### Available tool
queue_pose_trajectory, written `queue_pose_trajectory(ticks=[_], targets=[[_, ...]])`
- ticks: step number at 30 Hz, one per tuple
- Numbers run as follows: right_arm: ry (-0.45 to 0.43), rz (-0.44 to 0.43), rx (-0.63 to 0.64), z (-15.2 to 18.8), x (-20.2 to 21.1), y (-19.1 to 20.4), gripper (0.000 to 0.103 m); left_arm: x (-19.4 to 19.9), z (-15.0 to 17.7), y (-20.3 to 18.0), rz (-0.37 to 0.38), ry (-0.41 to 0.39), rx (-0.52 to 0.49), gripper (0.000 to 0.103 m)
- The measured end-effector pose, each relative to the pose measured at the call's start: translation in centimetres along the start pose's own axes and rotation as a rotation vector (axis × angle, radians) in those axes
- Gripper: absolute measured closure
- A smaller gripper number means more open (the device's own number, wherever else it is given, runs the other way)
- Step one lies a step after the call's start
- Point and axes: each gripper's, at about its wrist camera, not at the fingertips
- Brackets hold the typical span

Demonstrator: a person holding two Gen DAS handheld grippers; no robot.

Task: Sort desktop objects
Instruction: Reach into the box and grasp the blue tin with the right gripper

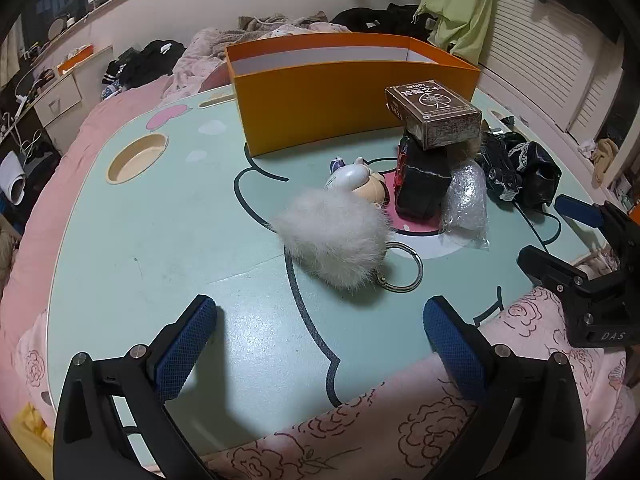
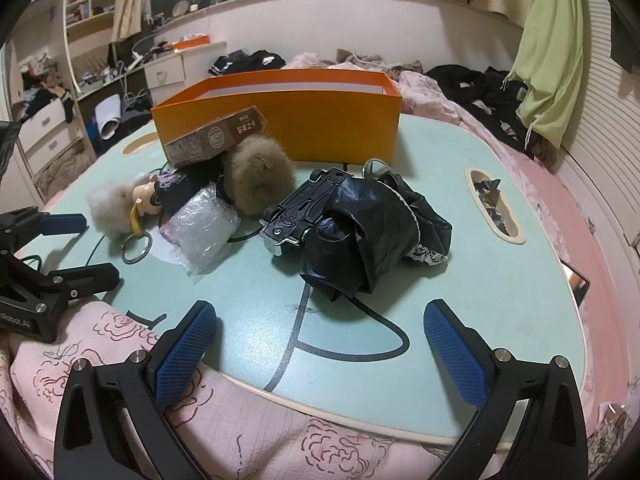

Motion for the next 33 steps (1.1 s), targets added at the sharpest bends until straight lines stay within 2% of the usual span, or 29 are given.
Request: queue_pose_trajectory(ticks=[10,14,17,21,24,25,26,28,29,30,33], targets=[[-0.007,0.006,0.005,-0.1,0.1,0.0,0.0,-0.1,-0.1,0.0,0.001,0.0,0.002,0.0],[-0.05,0.044,0.075,-0.7,1.6,1.4,0.002,-0.1,-0.1,0.0,0.001,0.0,0.001,0.0],[-0.107,-0.016,0.129,-3.2,3.8,2.2,0.002,-0.3,0.1,-0.1,0.0,-0.002,0.002,0.0],[-0.192,-0.138,0.094,-10.9,6.4,2.1,0.002,-0.3,0.0,-0.1,0.001,-0.003,0.002,0.0],[-0.121,-0.214,0.025,-17.7,3.7,1.5,0.003,-0.3,0.0,-0.1,0.0,-0.003,0.001,0.0],[-0.073,-0.233,0.011,-19.4,2.1,1.4,0.005,-0.3,0.0,-0.1,0.001,-0.003,0.001,0.0],[0.014,-0.256,-0.019,-21.3,-0.7,1.4,0.007,-0.3,0.0,-0.1,0.001,-0.003,0.001,0.0],[0.142,-0.285,-0.081,-22.8,-4.9,1.5,0.016,-0.3,0.0,-0.1,0.002,-0.004,0.001,0.0],[0.208,-0.305,-0.105,-23.5,-7.5,1.7,0.017,-0.3,0.0,-0.1,0.003,-0.005,0.001,0.0],[0.235,-0.309,-0.105,-23.8,-8.7,2.0,0.017,-0.2,0.0,-0.2,0.004,-0.007,0.0,0.0],[0.318,-0.239,-0.059,-24.6,-12.6,3.3,0.017,-0.1,0.0,-0.2,0.007,-0.012,-0.002,0.0]])
Point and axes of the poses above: each gripper's, at about its wrist camera, not at the fingertips, and x roughly against the way its jaws point, y to its left, z to its underside, and after that the axes turned 4 degrees about x, right-handed
